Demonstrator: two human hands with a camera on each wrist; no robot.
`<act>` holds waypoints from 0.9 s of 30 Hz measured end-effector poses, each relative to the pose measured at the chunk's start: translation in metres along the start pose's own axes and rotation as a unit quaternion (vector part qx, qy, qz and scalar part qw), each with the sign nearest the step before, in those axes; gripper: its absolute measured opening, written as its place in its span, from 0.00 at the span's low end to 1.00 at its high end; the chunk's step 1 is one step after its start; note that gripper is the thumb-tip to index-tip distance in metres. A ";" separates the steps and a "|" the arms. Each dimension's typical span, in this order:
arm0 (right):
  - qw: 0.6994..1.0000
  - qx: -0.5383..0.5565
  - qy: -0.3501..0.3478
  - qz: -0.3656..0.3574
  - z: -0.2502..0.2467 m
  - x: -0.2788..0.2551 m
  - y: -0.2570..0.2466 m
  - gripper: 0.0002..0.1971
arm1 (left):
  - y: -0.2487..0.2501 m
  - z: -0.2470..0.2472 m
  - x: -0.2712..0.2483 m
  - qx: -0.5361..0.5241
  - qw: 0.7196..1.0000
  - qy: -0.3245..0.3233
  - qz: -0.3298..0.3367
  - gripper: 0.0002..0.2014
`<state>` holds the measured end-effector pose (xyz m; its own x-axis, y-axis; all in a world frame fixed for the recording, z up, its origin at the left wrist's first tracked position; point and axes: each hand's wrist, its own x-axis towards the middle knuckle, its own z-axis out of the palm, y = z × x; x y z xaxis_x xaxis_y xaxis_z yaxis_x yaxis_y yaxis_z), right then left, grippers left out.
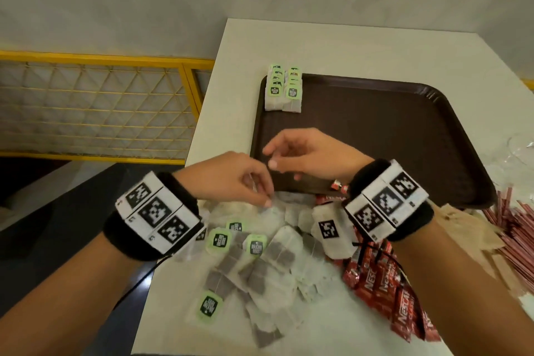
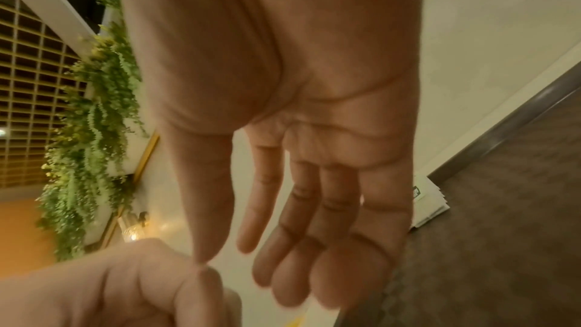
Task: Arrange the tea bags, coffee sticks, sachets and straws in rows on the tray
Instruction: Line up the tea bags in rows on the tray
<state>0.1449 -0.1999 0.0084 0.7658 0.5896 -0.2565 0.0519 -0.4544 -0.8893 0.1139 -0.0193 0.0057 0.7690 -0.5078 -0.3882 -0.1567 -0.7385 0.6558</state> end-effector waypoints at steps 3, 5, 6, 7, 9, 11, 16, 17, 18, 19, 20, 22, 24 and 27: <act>0.997 -0.067 -0.047 0.015 0.022 -0.015 0.008 0.08 | -0.001 0.026 -0.014 0.017 1.000 -0.009 -0.005 0.13; 0.994 -0.079 -0.065 0.035 0.030 -0.023 0.013 0.08 | 0.002 0.043 -0.019 0.032 0.999 -0.003 -0.015 0.16; 0.993 -0.083 -0.068 0.045 0.031 -0.025 0.015 0.08 | 0.004 0.051 -0.021 0.035 0.999 0.000 -0.021 0.17; 0.992 -0.093 -0.063 0.053 0.032 -0.028 0.017 0.08 | 0.007 0.058 -0.023 0.038 0.999 0.006 -0.023 0.18; 0.989 -0.123 -0.041 0.066 0.033 -0.032 0.019 0.08 | 0.016 0.068 -0.025 0.059 0.998 0.025 -0.017 0.20; 0.986 -0.145 -0.023 0.073 0.033 -0.034 0.019 0.09 | 0.026 0.074 -0.025 0.103 0.994 0.046 -0.011 0.22; 0.972 -0.217 -0.018 0.085 0.032 -0.043 0.014 0.10 | 0.032 0.080 -0.020 0.180 0.982 0.055 -0.029 0.18; 0.970 -0.222 -0.028 0.090 0.033 -0.045 0.013 0.09 | 0.030 0.080 -0.020 0.182 0.981 0.062 -0.037 0.17; 0.969 -0.224 -0.038 0.095 0.033 -0.047 0.012 0.09 | 0.028 0.079 -0.020 0.180 0.980 0.068 -0.044 0.17; 0.968 -0.226 -0.048 0.103 0.033 -0.049 0.010 0.08 | 0.027 0.077 -0.021 0.174 0.981 0.074 -0.049 0.18; 0.966 -0.229 -0.057 0.110 0.034 -0.051 0.009 0.08 | 0.025 0.076 -0.022 0.163 0.982 0.080 -0.055 0.18; 0.960 -0.239 -0.070 0.126 0.037 -0.055 0.006 0.10 | 0.022 0.071 -0.025 0.131 0.984 0.107 -0.059 0.15; 0.950 -0.259 -0.087 0.149 0.039 -0.060 0.003 0.15 | 0.017 0.066 -0.028 0.083 0.985 0.137 -0.059 0.10; 0.930 -0.296 -0.131 0.176 0.047 -0.068 0.003 0.24 | 0.011 0.058 -0.032 0.006 0.983 0.171 -0.071 0.07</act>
<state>0.0625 -0.2097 0.0055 0.6239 0.4419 -0.6446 0.2303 -0.8921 -0.3887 0.0516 -0.0370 -0.0119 0.9467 -0.2222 -0.2331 -0.0387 -0.7969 0.6028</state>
